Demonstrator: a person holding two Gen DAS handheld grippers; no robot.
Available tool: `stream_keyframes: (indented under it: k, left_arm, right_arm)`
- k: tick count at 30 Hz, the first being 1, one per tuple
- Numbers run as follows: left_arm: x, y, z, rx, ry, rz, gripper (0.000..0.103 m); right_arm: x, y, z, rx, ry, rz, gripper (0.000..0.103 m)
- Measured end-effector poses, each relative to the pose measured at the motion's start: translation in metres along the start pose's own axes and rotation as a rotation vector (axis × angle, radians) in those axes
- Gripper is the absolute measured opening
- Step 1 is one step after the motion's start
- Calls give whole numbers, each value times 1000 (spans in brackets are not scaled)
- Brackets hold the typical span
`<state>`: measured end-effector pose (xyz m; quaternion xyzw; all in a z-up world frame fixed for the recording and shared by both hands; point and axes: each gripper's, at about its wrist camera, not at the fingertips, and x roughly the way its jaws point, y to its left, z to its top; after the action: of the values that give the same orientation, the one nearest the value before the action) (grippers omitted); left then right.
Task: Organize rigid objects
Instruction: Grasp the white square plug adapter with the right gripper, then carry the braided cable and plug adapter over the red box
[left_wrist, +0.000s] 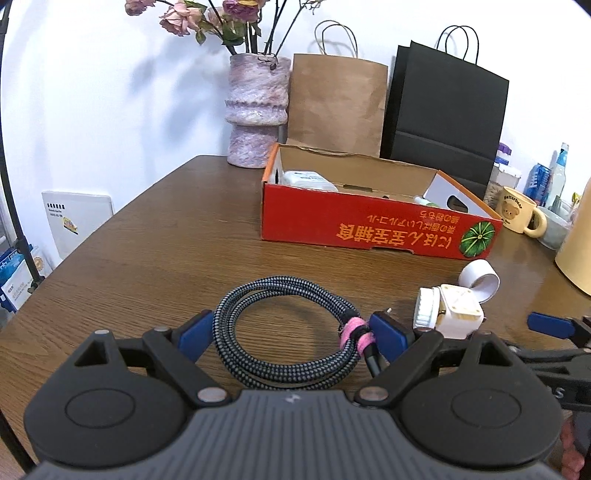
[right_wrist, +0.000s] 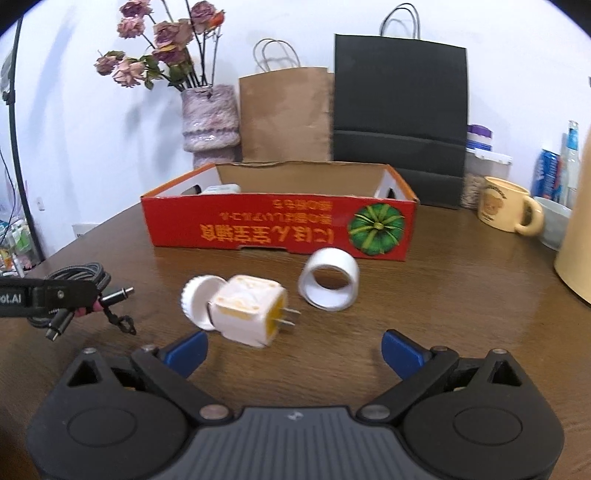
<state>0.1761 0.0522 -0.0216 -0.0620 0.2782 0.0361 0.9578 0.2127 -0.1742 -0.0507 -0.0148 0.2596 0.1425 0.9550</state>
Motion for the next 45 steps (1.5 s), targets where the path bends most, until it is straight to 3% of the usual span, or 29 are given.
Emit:
stream_keyframes:
  k: [10, 12, 14, 20, 33, 45]
  left_arm:
    - [-2, 8, 1, -20, -5, -1, 91]
    - [-2, 8, 1, -20, -6, -1, 91]
    - [-2, 8, 1, -21, -5, -2, 91]
    - [-2, 7, 2, -19, -7, 0, 91]
    - [-4, 6, 5, -33, 1, 3, 91]
    - [-21, -24, 29, -23, -46, -29, 91]
  right_arm:
    - [28, 23, 18, -25, 14, -4, 84]
    - [34, 28, 20, -38, 25, -5, 80]
    - [39, 30, 21, -42, 41, 1, 69]
    - [38, 24, 20, -10, 30, 19, 68]
    - [6, 14, 21, 14, -80, 18, 68]
    - [-24, 0, 46, 14, -174, 47, 68]
